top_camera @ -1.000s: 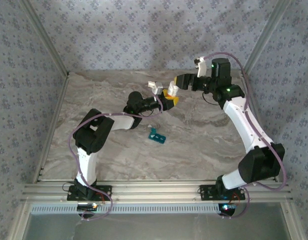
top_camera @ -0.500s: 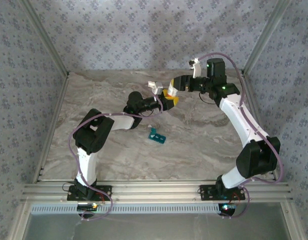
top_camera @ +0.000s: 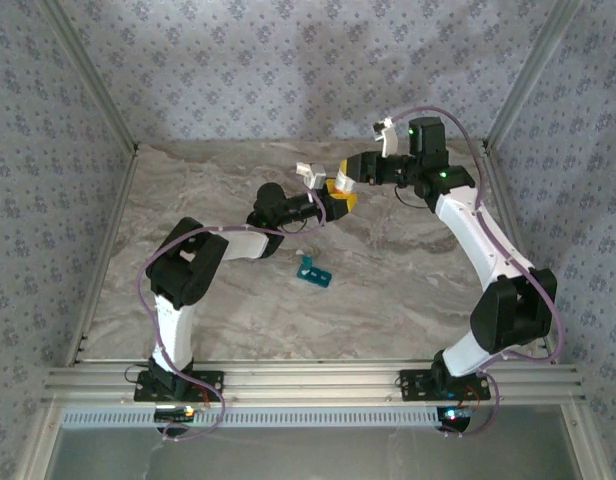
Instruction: Sort the pills into containers
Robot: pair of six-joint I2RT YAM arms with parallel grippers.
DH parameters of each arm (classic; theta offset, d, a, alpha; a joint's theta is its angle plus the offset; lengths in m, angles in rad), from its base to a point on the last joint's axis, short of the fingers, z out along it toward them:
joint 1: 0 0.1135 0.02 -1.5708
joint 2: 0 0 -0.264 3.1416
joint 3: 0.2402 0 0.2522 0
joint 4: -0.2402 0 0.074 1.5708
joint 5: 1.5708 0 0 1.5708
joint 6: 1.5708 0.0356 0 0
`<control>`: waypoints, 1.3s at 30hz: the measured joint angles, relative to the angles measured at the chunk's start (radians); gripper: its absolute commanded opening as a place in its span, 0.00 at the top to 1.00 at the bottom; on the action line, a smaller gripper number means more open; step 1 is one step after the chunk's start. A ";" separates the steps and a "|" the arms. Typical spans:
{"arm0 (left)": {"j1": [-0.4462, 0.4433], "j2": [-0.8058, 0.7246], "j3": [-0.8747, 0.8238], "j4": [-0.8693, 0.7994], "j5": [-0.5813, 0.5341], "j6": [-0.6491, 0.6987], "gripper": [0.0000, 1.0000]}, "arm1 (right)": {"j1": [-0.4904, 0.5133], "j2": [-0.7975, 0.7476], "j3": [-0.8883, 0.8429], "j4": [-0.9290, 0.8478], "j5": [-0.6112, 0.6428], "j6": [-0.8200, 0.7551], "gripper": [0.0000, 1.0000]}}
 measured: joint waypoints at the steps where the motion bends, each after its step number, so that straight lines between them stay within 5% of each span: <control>1: 0.000 0.000 0.000 -0.002 0.000 0.000 1.00 | 0.005 0.000 0.000 0.000 0.013 0.005 0.65; 10: 0.005 0.000 0.000 -0.026 0.008 0.000 1.00 | 0.116 -0.080 -0.091 0.072 0.338 0.097 0.64; 16: 0.006 0.002 0.000 -0.032 0.004 0.000 1.00 | 0.146 -0.085 -0.101 0.091 0.429 0.127 0.64; 23: 0.006 0.002 0.000 -0.033 0.003 0.000 1.00 | 0.131 -0.085 -0.101 0.087 0.405 0.139 0.59; 30: -0.001 0.002 0.000 -0.010 0.003 0.000 1.00 | 0.085 -0.085 -0.094 0.049 0.317 0.162 0.24; 39: -0.001 0.002 0.000 0.001 0.003 0.000 1.00 | -0.009 -0.107 -0.093 0.054 0.145 0.148 0.15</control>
